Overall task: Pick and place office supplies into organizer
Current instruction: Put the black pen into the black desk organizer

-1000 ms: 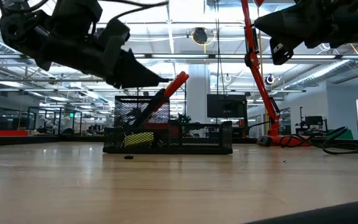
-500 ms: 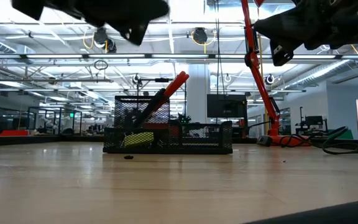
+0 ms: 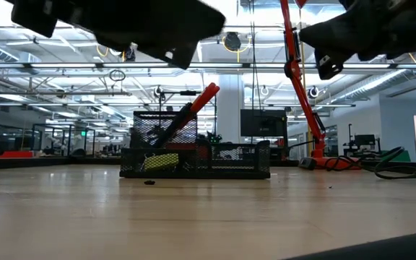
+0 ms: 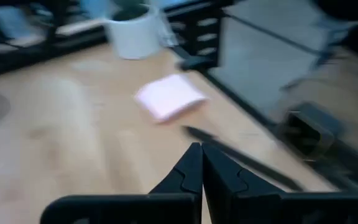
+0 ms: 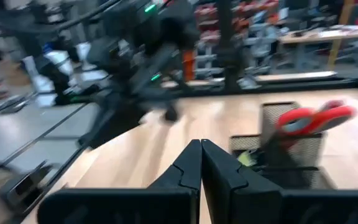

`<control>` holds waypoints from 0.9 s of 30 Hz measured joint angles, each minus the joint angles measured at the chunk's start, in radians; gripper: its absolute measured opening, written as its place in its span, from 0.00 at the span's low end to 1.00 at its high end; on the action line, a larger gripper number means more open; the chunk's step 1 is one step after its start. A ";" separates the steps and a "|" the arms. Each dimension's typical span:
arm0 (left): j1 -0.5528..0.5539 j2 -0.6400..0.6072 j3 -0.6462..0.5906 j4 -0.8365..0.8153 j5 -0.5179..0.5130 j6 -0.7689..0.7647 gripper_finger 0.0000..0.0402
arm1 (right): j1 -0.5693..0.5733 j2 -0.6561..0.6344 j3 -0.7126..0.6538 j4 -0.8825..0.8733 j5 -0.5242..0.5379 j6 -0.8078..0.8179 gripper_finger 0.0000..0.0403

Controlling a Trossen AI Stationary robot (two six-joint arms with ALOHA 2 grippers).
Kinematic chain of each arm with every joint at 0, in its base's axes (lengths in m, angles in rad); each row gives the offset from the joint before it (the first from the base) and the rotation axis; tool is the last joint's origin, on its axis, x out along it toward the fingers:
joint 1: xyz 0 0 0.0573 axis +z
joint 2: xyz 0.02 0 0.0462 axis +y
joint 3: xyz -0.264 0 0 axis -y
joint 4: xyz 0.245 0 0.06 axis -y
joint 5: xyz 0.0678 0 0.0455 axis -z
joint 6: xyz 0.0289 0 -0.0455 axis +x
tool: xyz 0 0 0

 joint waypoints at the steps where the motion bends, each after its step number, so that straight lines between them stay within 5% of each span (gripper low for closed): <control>1: -0.002 -0.003 -0.008 0.006 -0.036 0.009 0.02 | 0.010 0.000 0.000 -0.009 -0.005 0.000 0.01; 12: -0.046 -0.234 -0.228 0.072 -0.272 0.021 0.01 | 0.252 0.147 0.071 -0.032 0.017 0.041 0.00; 20: -0.049 -0.330 -0.291 0.094 -0.292 -0.016 0.03 | 0.318 0.445 0.342 -0.163 -0.067 0.086 0.00; 27: -0.049 -0.329 -0.291 0.069 -0.291 -0.020 0.01 | 0.362 0.577 0.460 -0.305 -0.135 0.161 0.00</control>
